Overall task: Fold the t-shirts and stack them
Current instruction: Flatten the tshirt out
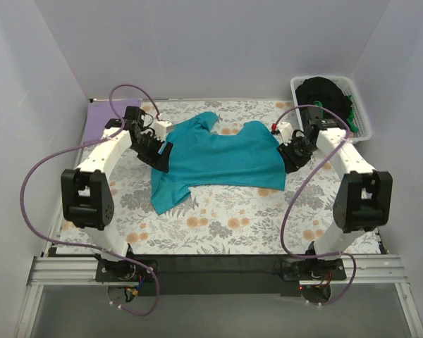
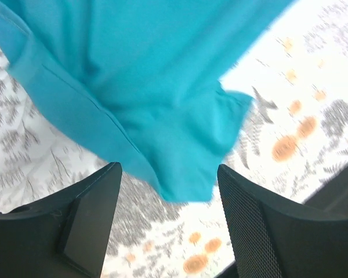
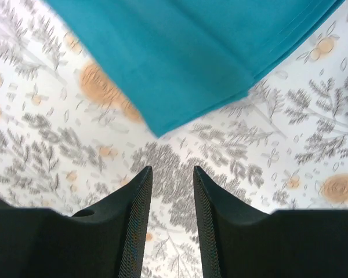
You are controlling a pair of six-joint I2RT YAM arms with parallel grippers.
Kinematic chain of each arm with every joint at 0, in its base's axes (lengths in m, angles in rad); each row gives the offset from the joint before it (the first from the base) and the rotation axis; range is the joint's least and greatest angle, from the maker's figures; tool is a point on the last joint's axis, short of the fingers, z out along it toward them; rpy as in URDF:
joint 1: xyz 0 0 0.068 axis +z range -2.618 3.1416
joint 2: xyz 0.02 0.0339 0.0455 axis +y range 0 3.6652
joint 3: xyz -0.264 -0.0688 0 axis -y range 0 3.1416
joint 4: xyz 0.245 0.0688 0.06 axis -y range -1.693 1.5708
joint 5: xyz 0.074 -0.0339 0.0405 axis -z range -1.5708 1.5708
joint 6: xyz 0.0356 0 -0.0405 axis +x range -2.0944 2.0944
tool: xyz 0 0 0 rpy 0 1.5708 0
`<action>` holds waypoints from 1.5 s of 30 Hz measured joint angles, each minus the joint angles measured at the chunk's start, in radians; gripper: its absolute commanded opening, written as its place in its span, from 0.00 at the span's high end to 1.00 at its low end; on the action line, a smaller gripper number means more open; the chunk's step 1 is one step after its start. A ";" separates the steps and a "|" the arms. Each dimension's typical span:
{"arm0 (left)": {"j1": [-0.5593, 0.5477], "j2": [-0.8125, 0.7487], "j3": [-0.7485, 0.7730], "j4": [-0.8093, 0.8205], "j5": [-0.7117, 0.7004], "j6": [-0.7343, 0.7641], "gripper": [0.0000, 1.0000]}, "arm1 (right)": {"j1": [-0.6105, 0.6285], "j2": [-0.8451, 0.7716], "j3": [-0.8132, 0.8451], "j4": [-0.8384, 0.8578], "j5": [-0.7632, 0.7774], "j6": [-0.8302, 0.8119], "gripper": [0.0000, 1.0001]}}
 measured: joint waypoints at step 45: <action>-0.211 -0.339 -0.624 0.147 -0.172 -0.007 0.31 | 0.260 -0.034 -0.391 0.360 0.343 -0.055 0.99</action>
